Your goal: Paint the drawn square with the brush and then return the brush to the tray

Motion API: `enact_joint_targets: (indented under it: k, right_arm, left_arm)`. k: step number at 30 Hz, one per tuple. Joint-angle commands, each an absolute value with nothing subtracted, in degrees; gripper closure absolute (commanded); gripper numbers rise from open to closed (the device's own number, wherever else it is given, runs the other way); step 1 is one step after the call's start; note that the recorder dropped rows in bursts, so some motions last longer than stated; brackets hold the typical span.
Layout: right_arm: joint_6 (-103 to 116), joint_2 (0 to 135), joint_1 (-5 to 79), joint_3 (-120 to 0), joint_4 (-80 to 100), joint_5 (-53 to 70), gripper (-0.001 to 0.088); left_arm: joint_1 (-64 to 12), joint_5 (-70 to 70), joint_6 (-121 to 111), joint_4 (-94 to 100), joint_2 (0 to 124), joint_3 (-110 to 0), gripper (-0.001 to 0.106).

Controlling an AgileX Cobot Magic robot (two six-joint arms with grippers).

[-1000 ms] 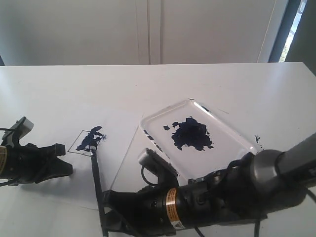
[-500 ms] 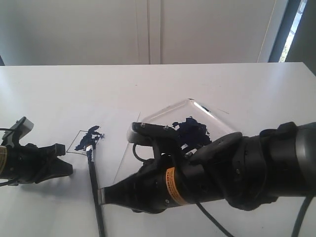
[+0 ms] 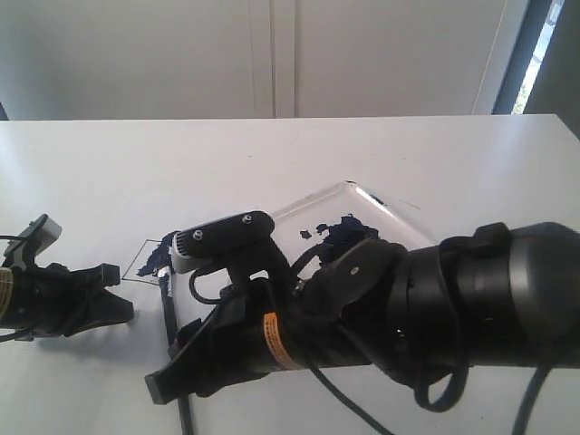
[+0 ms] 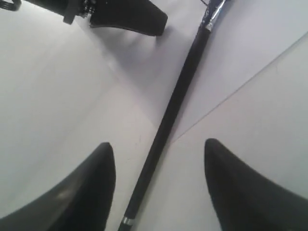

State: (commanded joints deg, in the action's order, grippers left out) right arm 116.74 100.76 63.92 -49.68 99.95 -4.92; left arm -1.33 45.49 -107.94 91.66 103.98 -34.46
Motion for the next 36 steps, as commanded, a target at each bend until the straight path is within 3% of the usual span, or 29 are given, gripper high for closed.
enact_joint_targets:
  k: [14, 23, 36]
  right_arm:
    - [113.59, 115.72, 67.91, -59.88, 99.95, 3.56, 0.0395]
    - [113.76, 114.63, 67.91, -59.88, 99.95, 2.81, 0.0859]
    - [112.58, 103.50, 67.78, -57.98, 99.95, 6.16, 0.0868]
  left_arm:
    - [-1.33, 45.94, -107.94, 91.77, 103.98, -34.46, 0.105]
    - [-1.33, 45.94, -107.83, 91.99, 103.98, -34.46, 0.105]
    - [-1.33, 45.81, -107.95, 92.56, 103.98, -34.46, 0.105]
